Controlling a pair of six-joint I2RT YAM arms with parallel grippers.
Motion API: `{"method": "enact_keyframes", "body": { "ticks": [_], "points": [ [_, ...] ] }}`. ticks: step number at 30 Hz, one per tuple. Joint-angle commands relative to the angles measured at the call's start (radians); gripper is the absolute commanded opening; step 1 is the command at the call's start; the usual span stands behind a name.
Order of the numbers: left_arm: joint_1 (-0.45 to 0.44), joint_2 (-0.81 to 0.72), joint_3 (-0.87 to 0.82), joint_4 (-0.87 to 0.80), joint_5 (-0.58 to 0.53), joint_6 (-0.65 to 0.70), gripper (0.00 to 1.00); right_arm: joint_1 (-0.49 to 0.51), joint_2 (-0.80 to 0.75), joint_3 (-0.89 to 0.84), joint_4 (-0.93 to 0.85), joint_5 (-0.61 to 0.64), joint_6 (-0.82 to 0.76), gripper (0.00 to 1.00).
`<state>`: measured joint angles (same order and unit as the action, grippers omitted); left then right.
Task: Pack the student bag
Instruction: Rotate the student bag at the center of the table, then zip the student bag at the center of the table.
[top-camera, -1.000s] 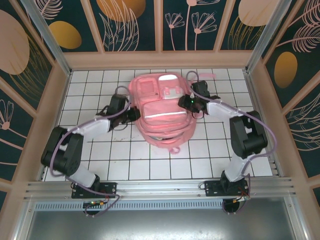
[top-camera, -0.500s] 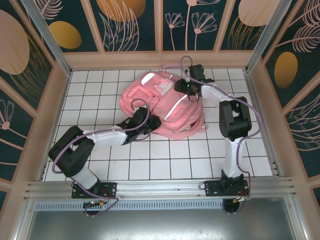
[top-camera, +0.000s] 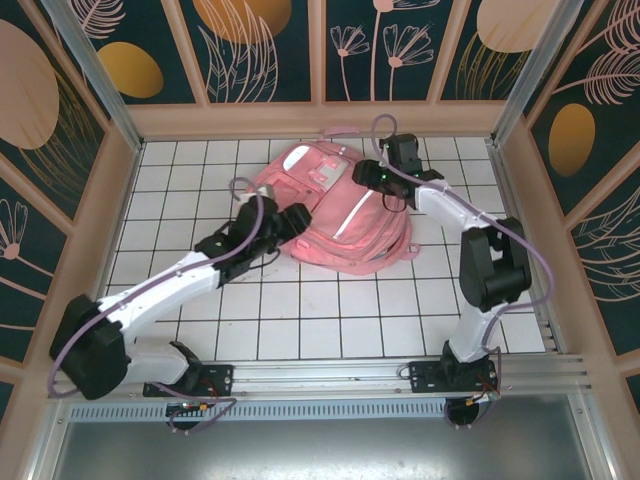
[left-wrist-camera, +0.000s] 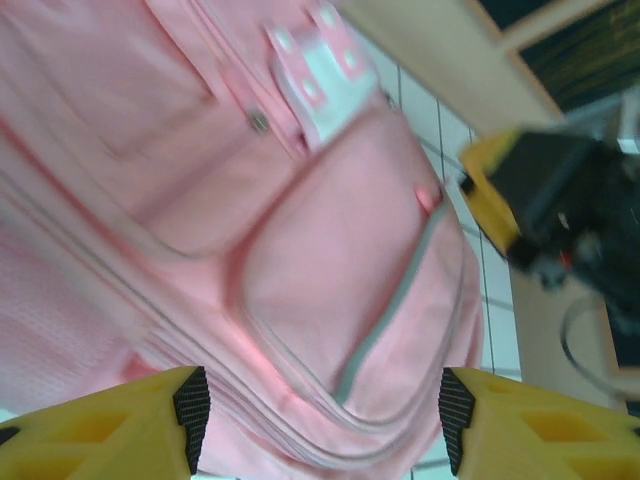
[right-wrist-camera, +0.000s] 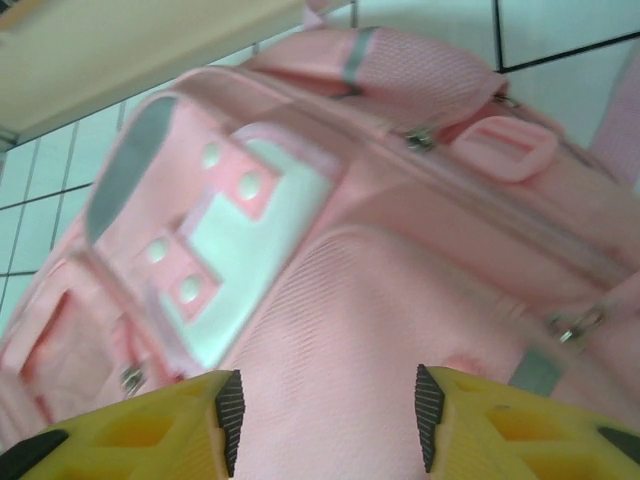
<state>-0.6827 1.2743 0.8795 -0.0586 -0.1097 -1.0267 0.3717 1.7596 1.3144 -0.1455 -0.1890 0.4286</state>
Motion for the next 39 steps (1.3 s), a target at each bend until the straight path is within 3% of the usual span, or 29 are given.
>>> {"method": "enact_keyframes", "body": {
  "ticks": [1, 2, 5, 11, 15, 22, 27, 34, 37, 39],
  "points": [
    [0.05, -0.051, -0.075, -0.097, -0.064, 0.033, 0.77, 0.076, -0.102, -0.08, 0.041, 0.11, 0.006, 0.58],
    [0.052, -0.066, -0.087, -0.102, -0.101, 0.036, 0.83, 0.106, -0.13, -0.106, 0.044, 0.144, 0.004, 0.62],
    [0.076, -0.092, -0.123, -0.084, -0.122, 0.068, 0.85, 0.198, -0.195, -0.157, 0.018, 0.274, 0.026, 0.98],
    [0.197, -0.025, -0.192, -0.006, 0.086, 0.077, 0.84, 0.347, -0.286, -0.249, 0.014, 0.436, 0.119, 0.99],
    [0.24, 0.022, -0.231, 0.077, 0.176, 0.082, 0.84, 0.484, -0.339, -0.305, 0.04, 0.617, 0.109, 0.99],
    [0.277, 0.098, -0.303, 0.267, 0.308, 0.041, 0.72, 0.55, -0.393, -0.37, 0.061, 0.589, 0.203, 0.99],
    [0.285, 0.183, -0.327, 0.405, 0.392, 0.002, 0.67, 0.639, -0.393, -0.399, 0.044, 0.685, 0.236, 0.99],
    [0.285, 0.278, -0.309, 0.508, 0.423, -0.023, 0.59, 0.73, -0.291, -0.347, -0.046, 0.755, 0.275, 0.99],
    [0.286, 0.311, -0.294, 0.524, 0.415, -0.029, 0.42, 0.741, -0.251, -0.343, -0.03, 0.725, 0.262, 0.98],
    [0.285, 0.324, -0.283, 0.538, 0.42, -0.04, 0.24, 0.754, -0.237, -0.346, 0.002, 0.705, 0.228, 0.88]
  ]
}}
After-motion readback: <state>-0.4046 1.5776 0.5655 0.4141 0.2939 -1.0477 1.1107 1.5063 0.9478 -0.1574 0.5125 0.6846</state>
